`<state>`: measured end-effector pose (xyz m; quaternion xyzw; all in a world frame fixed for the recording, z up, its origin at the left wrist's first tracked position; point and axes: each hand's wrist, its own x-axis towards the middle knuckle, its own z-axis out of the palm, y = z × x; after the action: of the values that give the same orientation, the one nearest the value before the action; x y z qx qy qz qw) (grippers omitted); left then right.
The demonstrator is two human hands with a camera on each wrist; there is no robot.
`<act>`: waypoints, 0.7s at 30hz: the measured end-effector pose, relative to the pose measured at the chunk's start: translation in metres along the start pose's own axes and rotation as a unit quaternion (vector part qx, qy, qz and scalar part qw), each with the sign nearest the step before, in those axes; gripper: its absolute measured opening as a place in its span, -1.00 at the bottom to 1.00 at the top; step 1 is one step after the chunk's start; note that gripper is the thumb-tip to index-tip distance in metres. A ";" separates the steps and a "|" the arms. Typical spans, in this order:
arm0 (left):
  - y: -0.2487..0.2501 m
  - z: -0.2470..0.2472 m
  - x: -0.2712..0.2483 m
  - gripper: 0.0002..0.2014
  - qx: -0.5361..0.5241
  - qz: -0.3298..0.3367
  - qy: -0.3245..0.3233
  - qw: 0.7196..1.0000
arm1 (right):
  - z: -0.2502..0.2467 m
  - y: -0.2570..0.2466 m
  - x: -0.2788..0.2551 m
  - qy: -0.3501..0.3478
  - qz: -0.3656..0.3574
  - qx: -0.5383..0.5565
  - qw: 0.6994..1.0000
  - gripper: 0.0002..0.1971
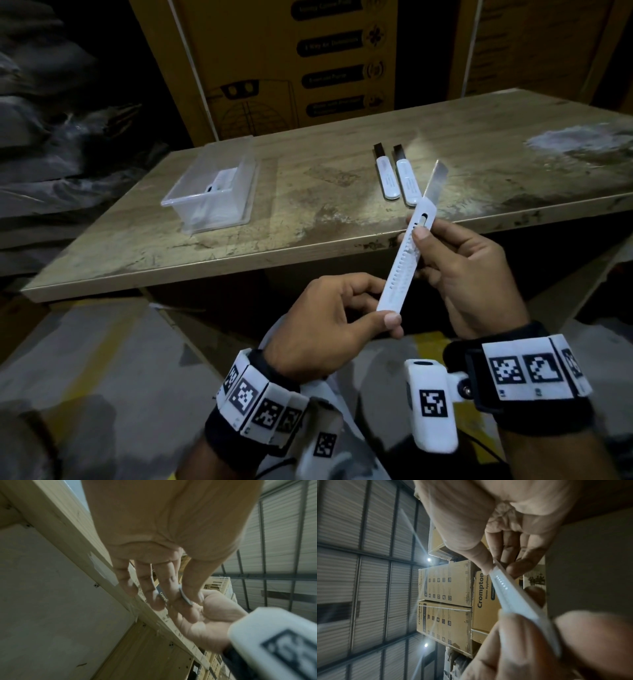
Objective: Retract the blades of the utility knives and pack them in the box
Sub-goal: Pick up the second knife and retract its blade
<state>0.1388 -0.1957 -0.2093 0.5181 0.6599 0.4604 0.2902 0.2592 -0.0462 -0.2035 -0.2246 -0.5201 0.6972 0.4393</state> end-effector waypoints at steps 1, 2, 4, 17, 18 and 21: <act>-0.001 0.001 0.000 -0.78 -0.001 -0.004 0.004 1.000 | 0.000 0.000 0.000 -0.004 0.000 0.004 1.000 -0.88; -0.001 0.003 -0.001 -0.79 0.001 -0.007 0.005 1.000 | 0.001 0.000 0.000 -0.007 0.001 0.010 1.000 -0.87; 0.000 0.004 -0.002 -0.82 0.012 -0.012 0.006 1.000 | 0.001 0.001 0.000 -0.013 0.002 0.021 1.000 -0.84; 0.005 0.014 -0.002 -0.85 0.003 -0.038 0.010 0.999 | 0.004 -0.003 0.000 -0.026 0.012 0.029 0.999 -0.68; 0.004 0.014 -0.001 -0.85 0.005 -0.040 0.017 0.999 | 0.005 -0.003 -0.001 -0.030 0.013 0.034 0.999 -0.67; 0.004 0.013 0.000 -0.85 -0.004 -0.041 0.023 0.999 | 0.006 -0.004 -0.001 -0.030 0.006 0.028 0.999 -0.68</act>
<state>0.1515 -0.1913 -0.2109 0.4788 0.6854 0.4624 0.2952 0.2565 -0.0502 -0.1982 -0.1941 -0.5118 0.7205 0.4257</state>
